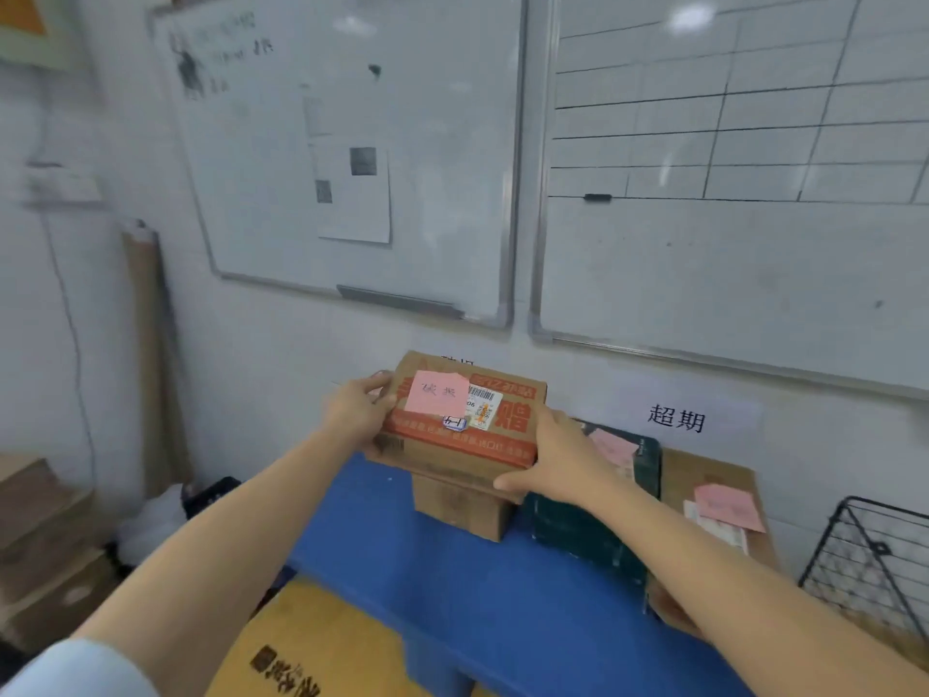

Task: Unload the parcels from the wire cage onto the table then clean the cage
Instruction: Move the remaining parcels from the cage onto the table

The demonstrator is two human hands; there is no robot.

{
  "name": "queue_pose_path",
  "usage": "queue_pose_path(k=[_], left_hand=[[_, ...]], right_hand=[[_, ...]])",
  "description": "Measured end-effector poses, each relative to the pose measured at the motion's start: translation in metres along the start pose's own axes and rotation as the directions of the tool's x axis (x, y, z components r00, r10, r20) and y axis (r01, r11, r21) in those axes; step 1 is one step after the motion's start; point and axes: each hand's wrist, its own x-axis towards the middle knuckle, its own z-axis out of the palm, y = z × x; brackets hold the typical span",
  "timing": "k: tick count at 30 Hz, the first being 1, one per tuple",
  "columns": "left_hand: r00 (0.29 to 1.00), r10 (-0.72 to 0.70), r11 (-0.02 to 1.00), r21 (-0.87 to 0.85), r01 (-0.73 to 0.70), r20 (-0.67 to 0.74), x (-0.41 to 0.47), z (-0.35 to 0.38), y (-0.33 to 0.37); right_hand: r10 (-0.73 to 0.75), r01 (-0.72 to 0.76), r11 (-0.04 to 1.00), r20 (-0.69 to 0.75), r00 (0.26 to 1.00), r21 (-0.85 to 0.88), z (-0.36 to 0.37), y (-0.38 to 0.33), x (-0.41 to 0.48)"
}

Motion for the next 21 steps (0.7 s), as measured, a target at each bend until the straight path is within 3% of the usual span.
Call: queue_pose_path(k=[6,13,21], left_hand=[[0.998,-0.035,0.998,0.063,0.031,0.059,0.082,-0.064,-0.070],[0.992,-0.060,0.994,0.102,0.050,0.107,0.151,-0.090,-0.138],[0.973,-0.128,0.983,0.154,0.099,0.190,0.180,-0.077,-0.189]], right_hand=[[0.054,-0.054,0.999,0.003,0.999,-0.008,0.077,-0.080,0.076],[0.104,-0.105,0.992,-0.015,0.994,-0.069,0.147,-0.122,0.123],[0.115,-0.080,0.973,0.152,0.982,-0.218,0.189,-0.137,0.149]])
